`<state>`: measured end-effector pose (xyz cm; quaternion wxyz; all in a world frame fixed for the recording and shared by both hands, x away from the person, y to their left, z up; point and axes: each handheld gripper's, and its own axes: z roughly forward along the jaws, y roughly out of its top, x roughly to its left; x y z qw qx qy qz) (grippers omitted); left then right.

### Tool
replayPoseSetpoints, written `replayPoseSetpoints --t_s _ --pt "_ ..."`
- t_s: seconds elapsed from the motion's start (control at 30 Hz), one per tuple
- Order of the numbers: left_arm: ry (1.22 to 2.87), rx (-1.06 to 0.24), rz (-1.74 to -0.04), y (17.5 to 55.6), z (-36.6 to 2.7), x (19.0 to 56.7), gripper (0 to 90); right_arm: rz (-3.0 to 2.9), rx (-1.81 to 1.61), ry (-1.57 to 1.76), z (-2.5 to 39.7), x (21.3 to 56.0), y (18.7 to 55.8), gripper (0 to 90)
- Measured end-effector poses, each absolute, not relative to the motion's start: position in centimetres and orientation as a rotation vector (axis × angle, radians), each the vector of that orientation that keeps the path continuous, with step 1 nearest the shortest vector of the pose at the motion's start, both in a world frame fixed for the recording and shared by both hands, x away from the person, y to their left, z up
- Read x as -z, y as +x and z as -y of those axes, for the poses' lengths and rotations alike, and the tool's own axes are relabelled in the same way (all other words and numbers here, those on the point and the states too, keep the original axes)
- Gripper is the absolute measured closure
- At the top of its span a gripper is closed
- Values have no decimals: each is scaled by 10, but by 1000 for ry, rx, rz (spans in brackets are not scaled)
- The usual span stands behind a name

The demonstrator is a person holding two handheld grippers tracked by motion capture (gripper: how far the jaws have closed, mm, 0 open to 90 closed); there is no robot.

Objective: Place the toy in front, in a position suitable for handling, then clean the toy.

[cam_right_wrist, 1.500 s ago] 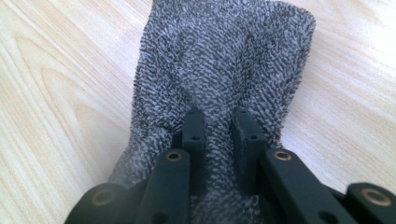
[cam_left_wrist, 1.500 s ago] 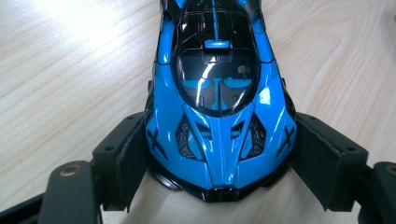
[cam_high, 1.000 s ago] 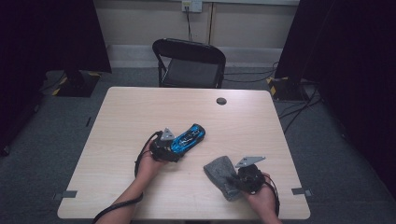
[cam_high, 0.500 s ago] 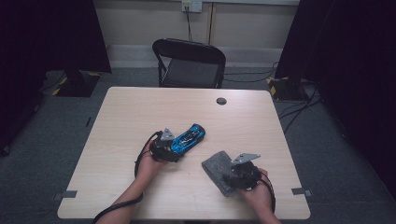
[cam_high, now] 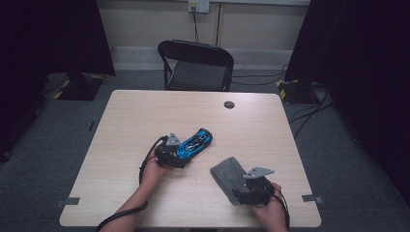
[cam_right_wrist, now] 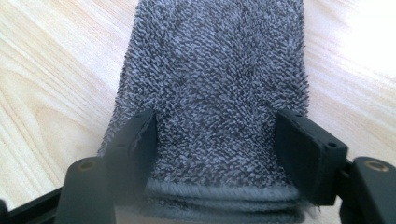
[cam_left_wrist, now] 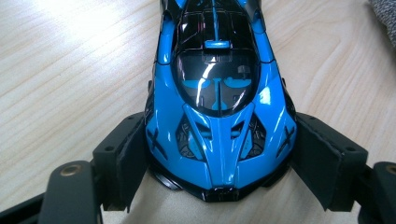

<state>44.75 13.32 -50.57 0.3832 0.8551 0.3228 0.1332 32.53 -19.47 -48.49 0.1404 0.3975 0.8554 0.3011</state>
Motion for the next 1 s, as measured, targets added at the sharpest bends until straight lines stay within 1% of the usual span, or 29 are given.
replayPoseSetpoints --t_s 0.03,0.07,0.1,0.13,0.17,0.2,0.23,0.27,0.33,0.37,0.4,0.43,0.53,1.0 --pt "2180 -340 -823 448 -133 506 236 -2473 -866 1159 194 485 325 320" --pt "2181 -340 -823 448 -133 506 236 -2485 -859 1157 193 484 326 363" --pt "2180 -339 -823 447 -133 506 236 -2485 -859 1157 193 484 326 363" --pt "2180 -340 -823 447 -133 506 236 -2500 -862 1142 193 484 326 418" --pt "2180 -340 -823 448 -133 506 236 -2500 -862 1142 193 484 326 418" --pt "2180 -339 -824 447 -133 506 236 -2525 -862 1130 191 482 326 528" --pt "2180 -339 -824 447 -133 506 236 -2525 -862 1130 191 482 326 528" --pt "2181 -339 -823 447 -133 506 236 -2532 -864 1122 190 481 326 587" --pt "2181 -340 -823 447 -133 506 236 -2543 -873 1126 190 481 328 650" --pt "2181 -340 -823 447 -133 506 236 -2543 -873 1126 190 481 328 650" --pt "2180 -340 -823 447 -133 506 236 -2544 -872 1136 190 480 329 688" --pt "2180 -340 -823 447 -133 506 236 -2544 -872 1136 190 480 329 688" --pt "2180 -339 -823 447 -133 506 236 -2541 -859 1128 189 480 329 753" --pt "2181 -339 -825 447 -134 506 236 -2566 -911 1130 194 472 342 774"
